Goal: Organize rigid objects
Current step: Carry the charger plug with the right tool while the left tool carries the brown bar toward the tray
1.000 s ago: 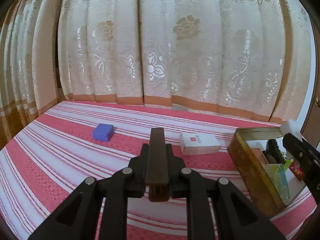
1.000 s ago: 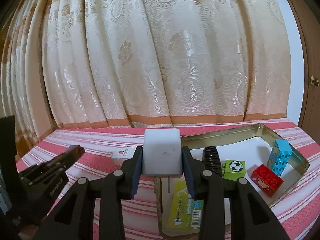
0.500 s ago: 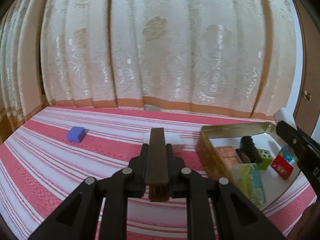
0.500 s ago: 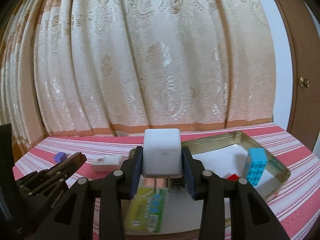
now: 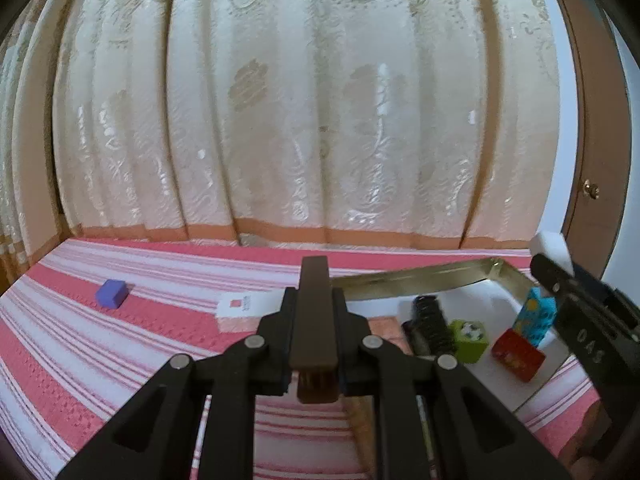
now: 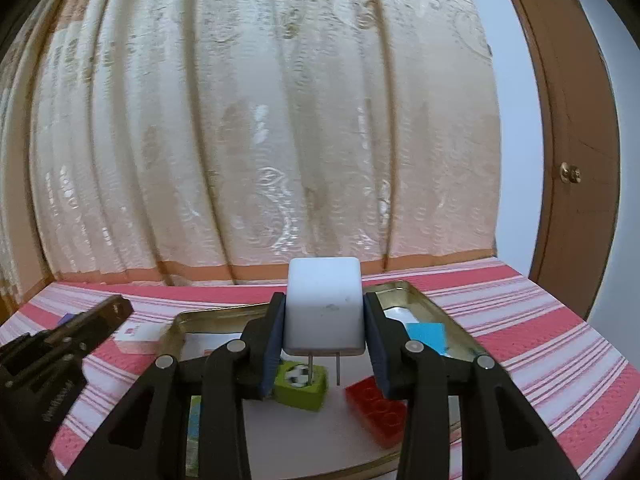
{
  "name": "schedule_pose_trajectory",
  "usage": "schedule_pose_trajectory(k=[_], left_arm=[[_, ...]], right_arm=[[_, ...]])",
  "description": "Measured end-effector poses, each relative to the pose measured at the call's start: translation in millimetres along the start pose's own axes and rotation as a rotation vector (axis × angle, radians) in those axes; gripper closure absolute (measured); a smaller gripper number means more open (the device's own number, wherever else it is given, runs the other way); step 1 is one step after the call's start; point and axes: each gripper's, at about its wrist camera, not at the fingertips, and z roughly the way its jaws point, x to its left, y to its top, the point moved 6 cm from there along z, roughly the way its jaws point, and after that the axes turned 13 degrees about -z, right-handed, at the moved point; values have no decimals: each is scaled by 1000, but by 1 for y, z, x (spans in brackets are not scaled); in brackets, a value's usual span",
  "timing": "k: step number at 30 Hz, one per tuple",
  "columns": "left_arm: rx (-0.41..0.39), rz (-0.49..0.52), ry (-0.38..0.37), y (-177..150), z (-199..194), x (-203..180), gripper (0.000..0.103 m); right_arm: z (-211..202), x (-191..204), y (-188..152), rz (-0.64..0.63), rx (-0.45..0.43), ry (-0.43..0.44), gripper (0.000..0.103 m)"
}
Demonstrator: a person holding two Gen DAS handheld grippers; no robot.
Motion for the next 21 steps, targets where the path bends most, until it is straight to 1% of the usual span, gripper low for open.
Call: schedule_pose_trajectory(k=[4, 8, 14, 21], left_arm=[[-5, 13, -25, 2, -2, -17, 89], [-1, 38, -42, 0, 1, -36, 89], [31, 44, -60, -5, 9, -55, 89], [64, 61, -70, -13, 21, -73, 89]], right_arm=[[6, -17, -3, 23, 20, -20, 62], [8, -27, -4, 5, 21, -41, 62], [16, -41, -5, -10, 39, -66, 62], [30, -51, -10, -35, 80, -82, 62]])
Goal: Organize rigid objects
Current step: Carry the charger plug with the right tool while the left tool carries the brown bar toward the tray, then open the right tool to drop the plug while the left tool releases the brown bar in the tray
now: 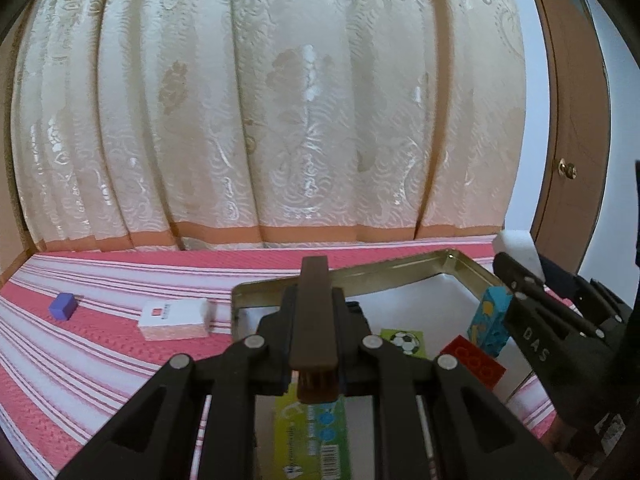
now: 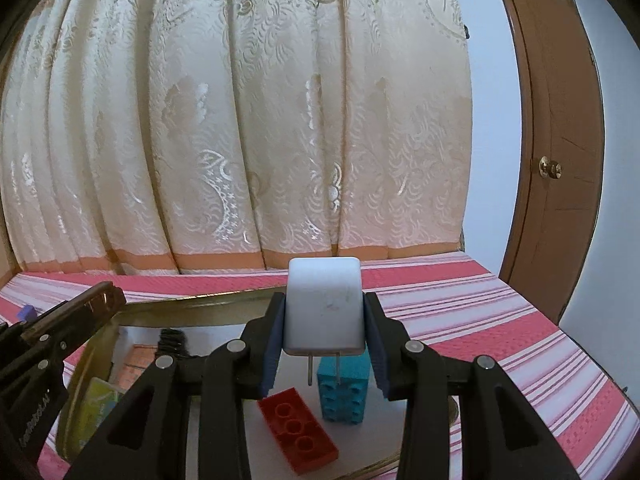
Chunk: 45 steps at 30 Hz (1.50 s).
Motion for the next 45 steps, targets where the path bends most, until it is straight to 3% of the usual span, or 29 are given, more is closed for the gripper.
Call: schedule_pose_trajectory(k=[16, 33, 36, 38, 40, 42, 45], left_arm=[[119, 3, 51, -23, 31, -2, 89], [193, -20, 109, -32, 52, 6, 89], [188, 1, 131, -33, 52, 6, 88], [183, 21, 141, -34, 50, 5, 67], [147, 21, 143, -31, 42, 4, 23], [109, 6, 100, -26, 33, 0, 1], [85, 12, 88, -24, 27, -3, 0]], right_arm=[[28, 27, -14, -97, 115, 73, 62], [45, 47, -23, -64, 178, 231, 62], [43, 45, -23, -37, 174, 247, 50], [38, 40, -19, -23, 149, 231, 25], [29, 30, -12, -2, 95, 183, 10], [20, 19, -6, 35, 37, 141, 6], [19, 7, -6, 72, 26, 99, 6]])
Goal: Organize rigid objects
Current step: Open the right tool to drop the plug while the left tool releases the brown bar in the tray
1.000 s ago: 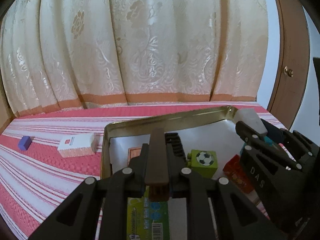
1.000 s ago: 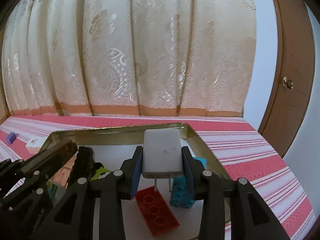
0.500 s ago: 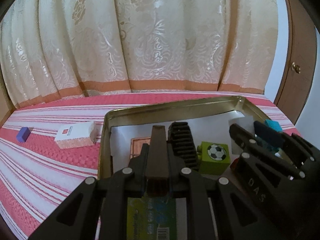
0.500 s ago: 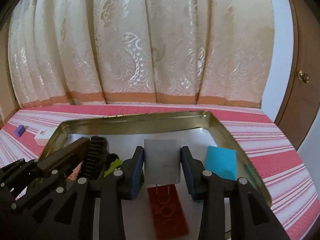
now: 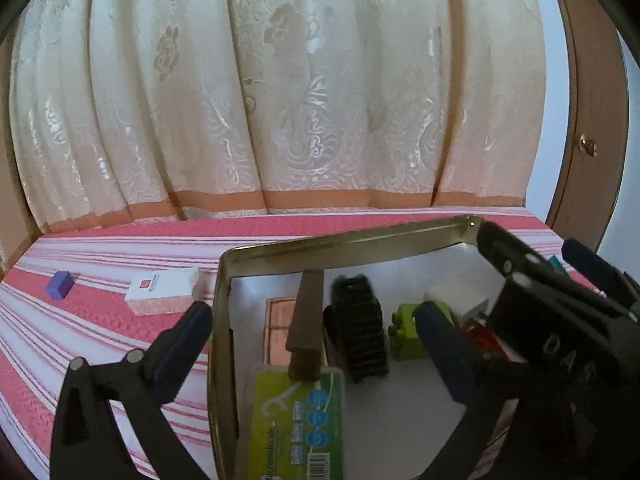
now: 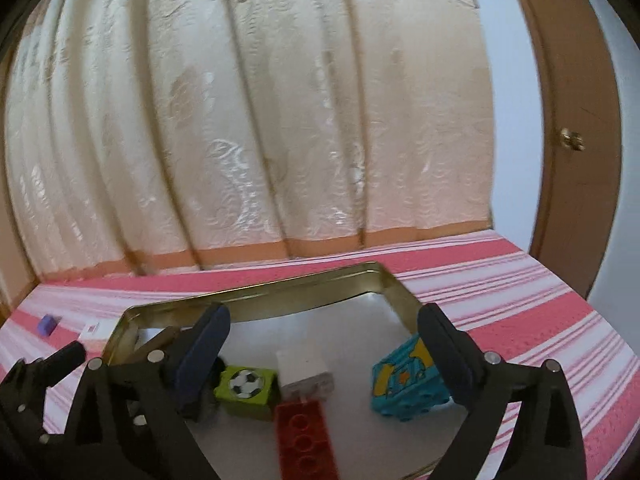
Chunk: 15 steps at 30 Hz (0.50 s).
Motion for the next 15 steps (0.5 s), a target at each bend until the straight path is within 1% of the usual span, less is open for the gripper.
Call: schedule_pose_trajectory(k=[2, 4, 6, 11, 15], left_arm=[[18, -1, 1, -2, 2, 0, 0], [9, -12, -12, -1, -2, 1, 0], [-4, -19, -13, 0, -5, 2, 0], [-46, -30, -4, 4, -10, 11, 0], [-97, -18, 24, 7, -16, 20, 0]], right_arm=[[4, -4, -2, 22, 18, -4, 6], [6, -7, -3, 48, 23, 9, 6], [4, -10, -3, 62, 17, 2, 6], [-3, -15, -4, 77, -18, -26, 6], [-16, -18, -2, 95, -87, -63, 6]])
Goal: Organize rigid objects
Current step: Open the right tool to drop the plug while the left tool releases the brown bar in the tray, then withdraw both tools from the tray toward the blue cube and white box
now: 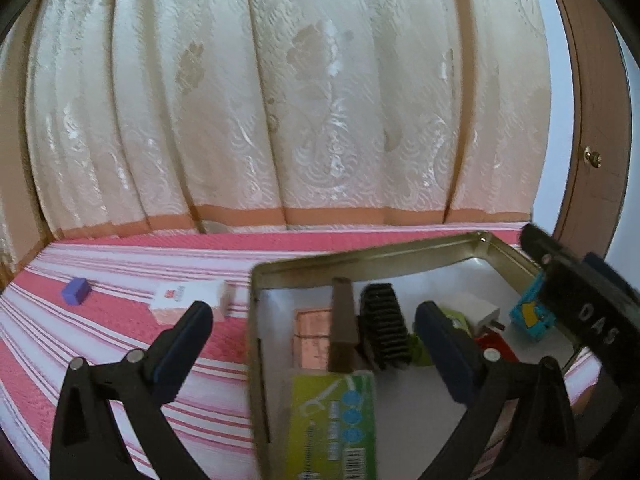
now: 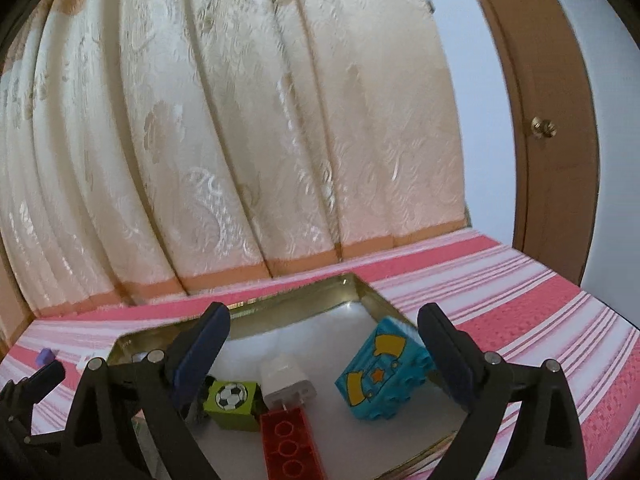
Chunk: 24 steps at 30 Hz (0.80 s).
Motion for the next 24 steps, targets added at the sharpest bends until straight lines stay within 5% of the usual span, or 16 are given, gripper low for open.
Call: schedule_pose_trajectory(k=[6, 24], left_arm=[[-100, -4, 68, 9, -13, 27, 0], [-87, -64, 116, 13, -20, 107, 1]], right_arm=[[-15, -1, 0, 18, -56, -57, 6], [-46, 45, -11, 42, -55, -78, 6]])
